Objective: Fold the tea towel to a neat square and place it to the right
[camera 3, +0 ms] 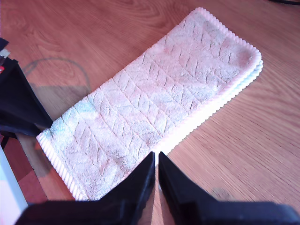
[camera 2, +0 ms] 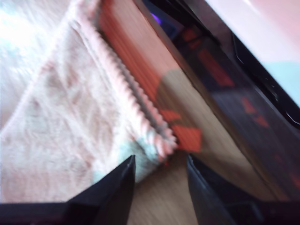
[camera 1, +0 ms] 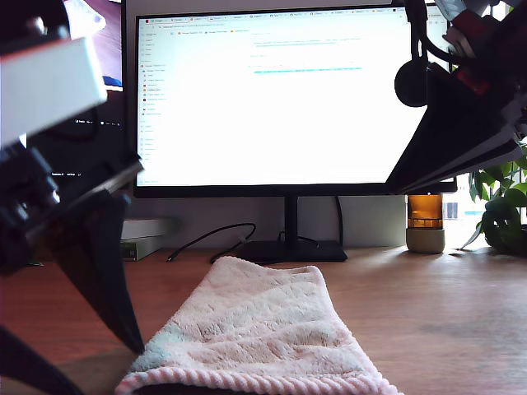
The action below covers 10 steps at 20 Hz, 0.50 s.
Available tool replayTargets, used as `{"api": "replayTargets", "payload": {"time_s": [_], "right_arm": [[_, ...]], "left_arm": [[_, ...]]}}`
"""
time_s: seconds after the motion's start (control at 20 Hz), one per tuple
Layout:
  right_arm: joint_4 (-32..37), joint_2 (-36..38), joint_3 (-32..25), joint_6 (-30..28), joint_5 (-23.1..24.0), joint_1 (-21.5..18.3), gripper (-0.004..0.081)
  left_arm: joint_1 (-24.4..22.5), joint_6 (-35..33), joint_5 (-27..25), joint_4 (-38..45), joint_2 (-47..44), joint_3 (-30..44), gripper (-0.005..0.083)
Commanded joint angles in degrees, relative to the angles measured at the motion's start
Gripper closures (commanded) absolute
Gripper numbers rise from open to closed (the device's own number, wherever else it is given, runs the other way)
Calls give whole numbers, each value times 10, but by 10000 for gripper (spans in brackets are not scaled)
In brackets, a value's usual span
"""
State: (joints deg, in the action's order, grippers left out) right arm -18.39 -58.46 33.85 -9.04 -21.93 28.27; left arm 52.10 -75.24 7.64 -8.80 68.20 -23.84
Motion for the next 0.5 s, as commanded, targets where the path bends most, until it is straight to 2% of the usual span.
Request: {"api": "replayTargets", "payload": {"time_s": [0.0,0.45], "right_arm": [[6,-3,3,1,0,3,780],[5,-3,3,3,0,3,780]], "left_arm": [[2,-3,9,4,5,1,508],[2,-32,20,15,44,1,508]]}}
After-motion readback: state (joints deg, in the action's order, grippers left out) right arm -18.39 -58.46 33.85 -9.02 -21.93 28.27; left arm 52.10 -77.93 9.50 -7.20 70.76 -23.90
